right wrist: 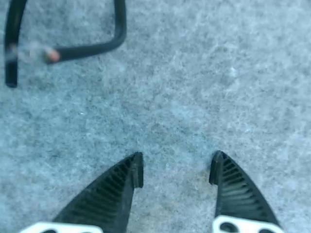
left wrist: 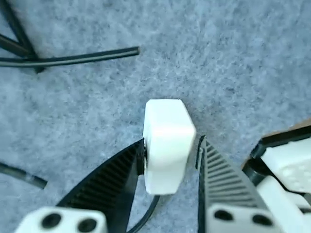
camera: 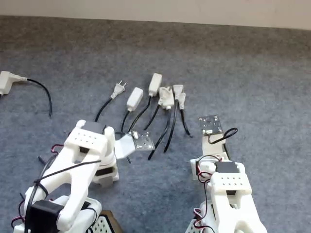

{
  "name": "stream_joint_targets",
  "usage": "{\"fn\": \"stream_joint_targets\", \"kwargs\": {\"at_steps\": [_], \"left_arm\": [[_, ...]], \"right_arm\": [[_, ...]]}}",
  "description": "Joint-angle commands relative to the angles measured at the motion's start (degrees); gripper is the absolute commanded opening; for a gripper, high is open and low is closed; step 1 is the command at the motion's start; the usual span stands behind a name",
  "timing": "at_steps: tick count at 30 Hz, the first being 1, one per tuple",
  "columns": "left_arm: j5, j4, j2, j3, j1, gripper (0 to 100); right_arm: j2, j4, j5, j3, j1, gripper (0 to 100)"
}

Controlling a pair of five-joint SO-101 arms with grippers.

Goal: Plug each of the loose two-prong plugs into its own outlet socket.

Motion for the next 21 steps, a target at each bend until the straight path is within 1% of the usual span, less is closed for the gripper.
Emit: {"fn": "stream_joint_targets", "kwargs": {"at_steps": [1, 3, 5, 6, 7, 9, 12, 15, 18, 21], "left_arm": [[0.4, -8.3, -0.4, 4.2, 0.2, 19], [0.4, -10.3, -0.4, 4.7, 0.4, 13], [0.4, -10.8, -0.4, 4.4, 0.7, 3], [0.5, -10.6, -0.4, 3.5, 0.7, 0], [0.5, -10.5, -0.4, 2.3, 0.6, 1], [0.5, -9.8, -0.8, -0.3, 0.1, 0], [0.5, -6.1, -0.7, -6.9, 0.4, 0], [0.6, -4.4, -0.4, -12.6, 0.6, 0], [0.5, -5.4, -0.3, -13.7, 1.4, 0], [0.6, -7.8, -0.3, -11.8, 3.3, 0]], "right_arm": [[-1.1, -0.7, -0.1, -0.1, -0.6, 22.4], [-1.1, -0.7, -0.1, -0.1, -0.6, 22.4], [-1.1, -0.7, -0.1, -0.1, -0.6, 22.4], [-1.1, -0.7, -0.1, -0.1, -0.6, 22.4], [-1.1, -0.7, -0.1, -0.1, -0.6, 22.4], [-1.1, -0.7, -0.1, -0.1, -0.6, 22.4], [-1.1, -0.7, -0.1, -0.1, -0.6, 22.4], [-1.1, -0.7, -0.1, -0.1, -0.6, 22.4], [-1.1, -0.7, -0.1, -0.1, -0.6, 22.4], [-1.1, -0.7, -0.1, -0.1, -0.6, 22.4]]}}
